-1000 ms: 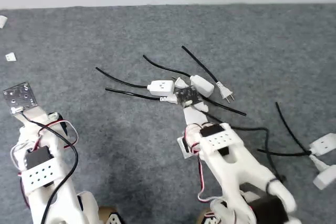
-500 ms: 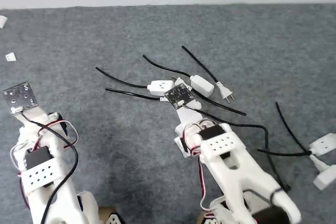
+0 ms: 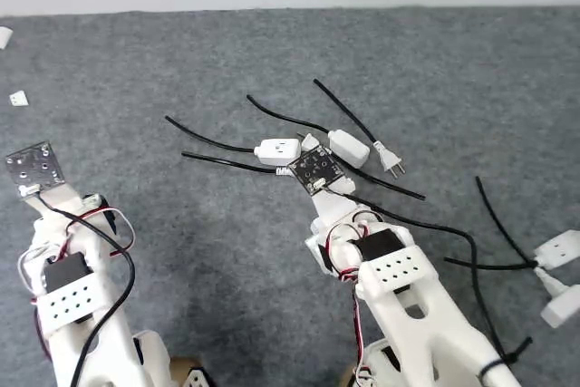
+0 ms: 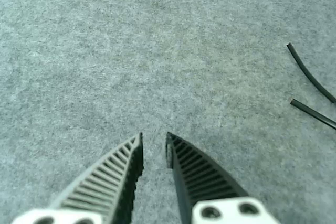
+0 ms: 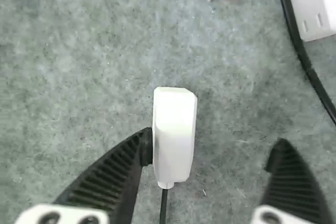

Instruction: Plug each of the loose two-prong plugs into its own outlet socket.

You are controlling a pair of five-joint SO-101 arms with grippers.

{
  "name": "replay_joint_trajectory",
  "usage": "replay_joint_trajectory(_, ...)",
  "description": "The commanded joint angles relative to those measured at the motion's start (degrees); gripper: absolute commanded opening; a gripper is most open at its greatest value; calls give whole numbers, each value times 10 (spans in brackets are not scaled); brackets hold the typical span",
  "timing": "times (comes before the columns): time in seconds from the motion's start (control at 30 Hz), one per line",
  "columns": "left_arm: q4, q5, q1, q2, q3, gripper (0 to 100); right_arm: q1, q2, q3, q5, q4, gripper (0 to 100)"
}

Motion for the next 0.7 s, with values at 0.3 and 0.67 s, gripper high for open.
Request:
replay_joint_trajectory(0.3, -18, -5, 4, 1, -5, 69, 105, -116, 4, -63, 1, 7)
replay_joint_trajectory(0.67, -18, -5, 4, 1, -5, 69, 151, -23, -21, -76, 5, 9)
